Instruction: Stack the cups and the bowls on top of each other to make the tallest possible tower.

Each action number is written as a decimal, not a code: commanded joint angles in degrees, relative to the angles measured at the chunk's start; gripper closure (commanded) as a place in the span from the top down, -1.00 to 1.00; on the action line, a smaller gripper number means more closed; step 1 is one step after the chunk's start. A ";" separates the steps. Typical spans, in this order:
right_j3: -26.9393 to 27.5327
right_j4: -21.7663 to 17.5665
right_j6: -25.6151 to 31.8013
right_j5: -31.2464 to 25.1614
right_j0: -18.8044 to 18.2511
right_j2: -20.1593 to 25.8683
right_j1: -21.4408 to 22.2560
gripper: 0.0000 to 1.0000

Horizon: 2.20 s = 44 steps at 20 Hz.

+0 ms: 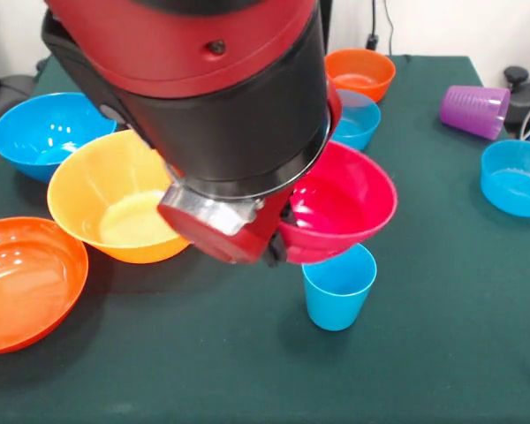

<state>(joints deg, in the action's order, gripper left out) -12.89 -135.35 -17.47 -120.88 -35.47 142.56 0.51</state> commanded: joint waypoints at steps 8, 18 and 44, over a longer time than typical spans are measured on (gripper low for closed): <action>3.23 11.16 -18.36 -8.34 -0.38 -14.62 -3.80 -1.00; 2.77 21.29 -20.57 -7.59 -0.73 -18.66 -5.40 -1.00; 5.72 16.61 -15.63 -0.38 0.19 -15.63 -4.53 -1.00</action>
<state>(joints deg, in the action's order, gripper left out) -13.41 -113.79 -25.24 -125.25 -35.45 133.34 -4.97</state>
